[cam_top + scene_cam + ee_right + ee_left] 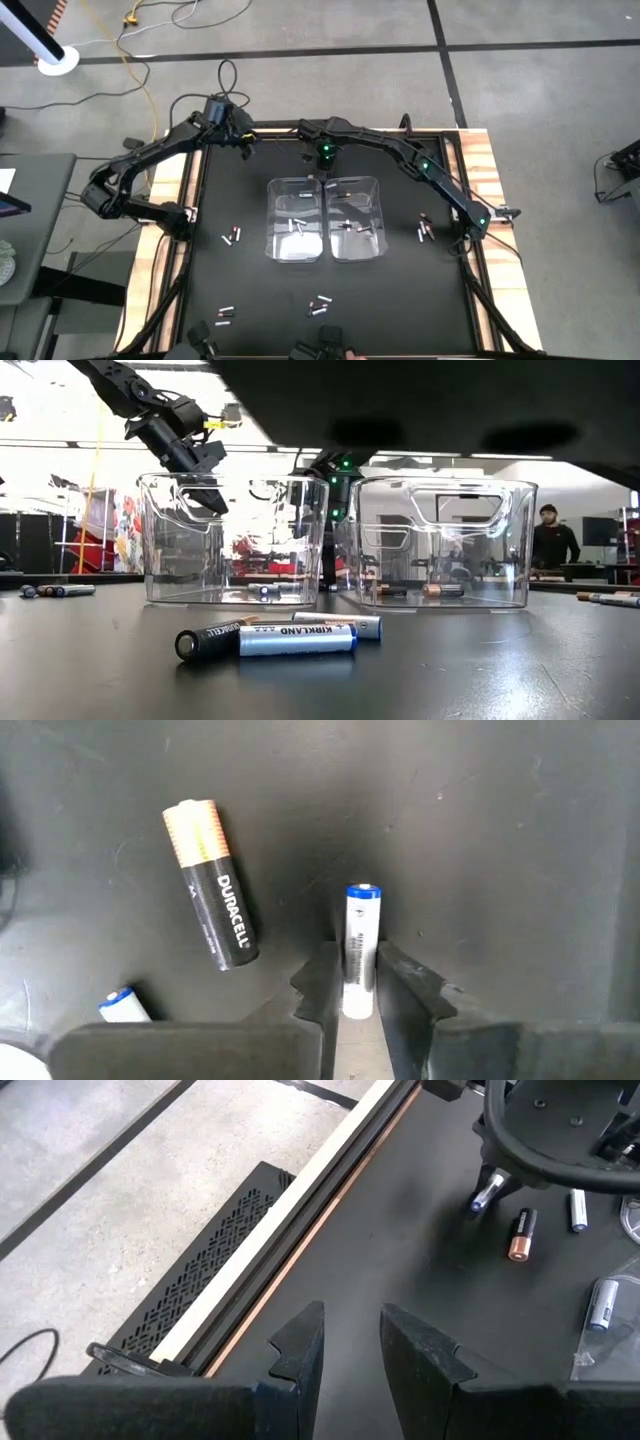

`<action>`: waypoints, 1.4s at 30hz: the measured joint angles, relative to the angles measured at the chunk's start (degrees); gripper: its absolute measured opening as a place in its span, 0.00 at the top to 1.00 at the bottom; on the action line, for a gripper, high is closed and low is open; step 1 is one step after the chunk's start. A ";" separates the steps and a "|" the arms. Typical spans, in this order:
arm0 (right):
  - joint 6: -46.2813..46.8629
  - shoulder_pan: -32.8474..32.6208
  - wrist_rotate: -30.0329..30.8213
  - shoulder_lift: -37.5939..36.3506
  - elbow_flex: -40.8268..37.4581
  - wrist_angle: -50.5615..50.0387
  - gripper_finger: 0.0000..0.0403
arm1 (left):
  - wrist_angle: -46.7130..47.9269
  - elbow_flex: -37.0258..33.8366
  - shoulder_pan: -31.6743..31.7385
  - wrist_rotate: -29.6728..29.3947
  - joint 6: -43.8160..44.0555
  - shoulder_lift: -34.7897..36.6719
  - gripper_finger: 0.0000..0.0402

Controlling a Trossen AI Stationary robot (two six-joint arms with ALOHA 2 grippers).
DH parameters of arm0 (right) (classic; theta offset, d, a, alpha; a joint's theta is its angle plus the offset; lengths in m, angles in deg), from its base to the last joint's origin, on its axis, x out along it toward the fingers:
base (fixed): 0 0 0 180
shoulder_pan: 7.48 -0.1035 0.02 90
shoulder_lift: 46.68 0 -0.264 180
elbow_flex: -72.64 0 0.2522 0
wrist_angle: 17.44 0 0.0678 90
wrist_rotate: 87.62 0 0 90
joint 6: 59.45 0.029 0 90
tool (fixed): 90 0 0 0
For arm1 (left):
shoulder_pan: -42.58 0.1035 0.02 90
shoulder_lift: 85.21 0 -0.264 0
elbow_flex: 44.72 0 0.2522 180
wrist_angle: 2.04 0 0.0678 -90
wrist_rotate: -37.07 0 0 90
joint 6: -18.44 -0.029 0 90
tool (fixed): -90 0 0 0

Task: Sort batteries
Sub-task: Put the white battery into the left transparent bin

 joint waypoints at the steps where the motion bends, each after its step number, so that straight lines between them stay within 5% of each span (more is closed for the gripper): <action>1: -0.97 0.00 -0.18 0.00 0.03 -0.04 0.81 | 0.00 0.00 0.00 -0.01 0.00 0.00 0.77; 27: -3.97 0.00 -0.52 -0.22 0.19 -2.10 0.85 | 0.00 0.00 0.00 0.00 2.33 0.00 0.77; 35: -0.99 1.78 -1.93 -0.74 1.81 -5.57 0.98 | 0.01 0.00 0.00 0.01 2.39 0.00 0.77; 42: -0.94 2.65 -2.40 -0.81 1.91 -6.51 0.99 | 0.00 0.00 0.00 0.00 1.99 0.00 0.77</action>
